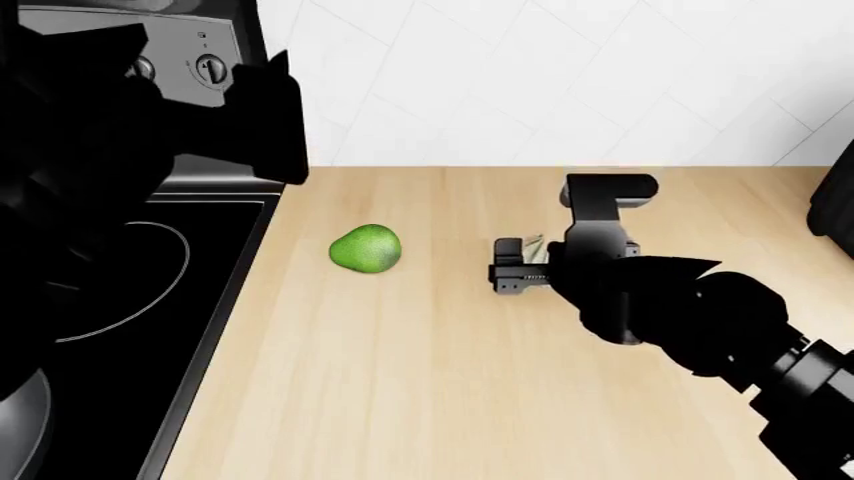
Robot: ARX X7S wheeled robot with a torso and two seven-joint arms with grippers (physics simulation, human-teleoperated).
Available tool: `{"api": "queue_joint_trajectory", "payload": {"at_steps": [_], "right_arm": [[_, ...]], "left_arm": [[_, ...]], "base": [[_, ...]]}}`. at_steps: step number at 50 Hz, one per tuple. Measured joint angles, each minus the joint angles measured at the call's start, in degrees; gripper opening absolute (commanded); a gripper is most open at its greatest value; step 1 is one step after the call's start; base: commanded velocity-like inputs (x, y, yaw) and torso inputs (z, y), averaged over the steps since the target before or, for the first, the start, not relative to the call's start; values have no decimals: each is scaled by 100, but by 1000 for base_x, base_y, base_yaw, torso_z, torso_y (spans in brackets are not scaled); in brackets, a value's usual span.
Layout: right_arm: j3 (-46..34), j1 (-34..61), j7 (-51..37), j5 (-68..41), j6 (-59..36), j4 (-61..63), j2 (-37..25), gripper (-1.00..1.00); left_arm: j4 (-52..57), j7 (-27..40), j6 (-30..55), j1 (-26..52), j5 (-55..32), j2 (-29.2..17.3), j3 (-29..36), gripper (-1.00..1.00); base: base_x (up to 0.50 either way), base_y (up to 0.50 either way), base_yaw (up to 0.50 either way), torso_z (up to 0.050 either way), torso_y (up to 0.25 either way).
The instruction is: Place both pans onto different burners. Then place the avocado and the dumpling on different pans.
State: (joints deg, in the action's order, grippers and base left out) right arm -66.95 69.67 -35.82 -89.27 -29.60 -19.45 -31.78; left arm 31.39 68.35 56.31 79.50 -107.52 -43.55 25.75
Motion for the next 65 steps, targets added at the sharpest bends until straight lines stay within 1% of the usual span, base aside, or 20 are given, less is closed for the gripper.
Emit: {"api": "queue_joint_trajectory", "payload": {"at_steps": [1, 14, 20, 26, 33, 41, 48, 57, 65], "right_arm": [[-2, -6, 9, -1, -1, -16, 7, -100], [30, -21, -64, -49, 22, -64, -3, -100], [64, -49, -163, -146, 44, 109, -86, -100], [190, -28, -441, -310, 65, 690, -365, -100], [464, 76, -887, -582, 94, 1739, -911, -100], [776, 96, -1235, -837, 212, 2785, -1555, -100], [955, 15, -1353, -940, 348, 3370, -1963, -100], [1061, -112, -1374, -962, 490, 3711, -2228, -100], [1097, -183, -1350, -948, 556, 3806, -2316, -100]], "left_arm": [[2, -5, -4, -5, 5, -1, 0, 100], [22, -57, -41, -67, 56, -27, 14, 100], [20, -76, -49, -90, 81, -40, 28, 100], [-40, -76, -4, -31, 84, -33, 88, 100], [-282, -63, 170, 267, -19, 66, 268, 100], [-889, -159, 542, 888, -95, 344, 608, 100], [-1594, -399, 929, 1462, -4, 636, 934, 100], [-2559, -886, 1405, 2049, 255, 992, 1353, 100], [-3430, -1550, 1772, 2455, 644, 1297, 1737, 100]], "base": [[0, 0, 0, 0, 0], [1, 0, 1, 0, 0], [0, 0, 0, 0, 0], [0, 0, 0, 0, 0], [0, 0, 0, 0, 0], [0, 0, 0, 0, 0], [0, 0, 0, 0, 0], [0, 0, 0, 0, 0], [0, 0, 0, 0, 0]]}}
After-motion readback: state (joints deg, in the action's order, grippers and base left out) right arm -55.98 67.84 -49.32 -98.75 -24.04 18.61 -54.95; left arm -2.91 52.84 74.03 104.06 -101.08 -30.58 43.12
